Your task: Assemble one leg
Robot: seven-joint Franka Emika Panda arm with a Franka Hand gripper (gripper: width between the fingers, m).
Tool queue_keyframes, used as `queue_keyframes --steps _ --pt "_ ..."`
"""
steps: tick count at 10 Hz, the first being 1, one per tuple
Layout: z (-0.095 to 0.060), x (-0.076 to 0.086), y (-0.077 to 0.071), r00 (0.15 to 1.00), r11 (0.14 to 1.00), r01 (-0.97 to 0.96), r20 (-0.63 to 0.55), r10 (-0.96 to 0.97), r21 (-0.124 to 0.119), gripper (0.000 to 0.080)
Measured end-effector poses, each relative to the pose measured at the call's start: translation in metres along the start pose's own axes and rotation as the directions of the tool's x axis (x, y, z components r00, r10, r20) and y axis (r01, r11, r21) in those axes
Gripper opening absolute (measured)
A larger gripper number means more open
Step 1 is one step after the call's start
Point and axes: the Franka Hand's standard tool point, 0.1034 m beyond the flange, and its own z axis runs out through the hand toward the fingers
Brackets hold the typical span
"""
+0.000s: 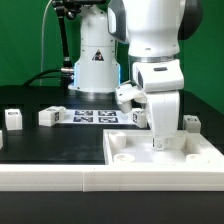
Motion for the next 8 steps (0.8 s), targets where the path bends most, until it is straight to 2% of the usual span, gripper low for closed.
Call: queue_keyframes --steps 2,4,6,7,8 --pt "-0.002 0.001 0.0 1.0 1.0 -0.022 0.0 0.022 -0.005 0.0647" --pt "-0.024 0.015 -0.005 0.997 0.996 -0.081 0.008 0.082 -0.037 0.0649" --pt "-0.044 0.024 -0.008 0.996 0.995 -0.09 0.025 0.091 -0.033 0.0649" --pt "-0.048 0.026 -0.007 0.994 0.993 -0.108 0.022 0.109 -0.042 0.0649" --pt "-0.046 0.025 -0.007 0.992 0.992 -0.122 0.021 0.123 -0.038 0.0649"
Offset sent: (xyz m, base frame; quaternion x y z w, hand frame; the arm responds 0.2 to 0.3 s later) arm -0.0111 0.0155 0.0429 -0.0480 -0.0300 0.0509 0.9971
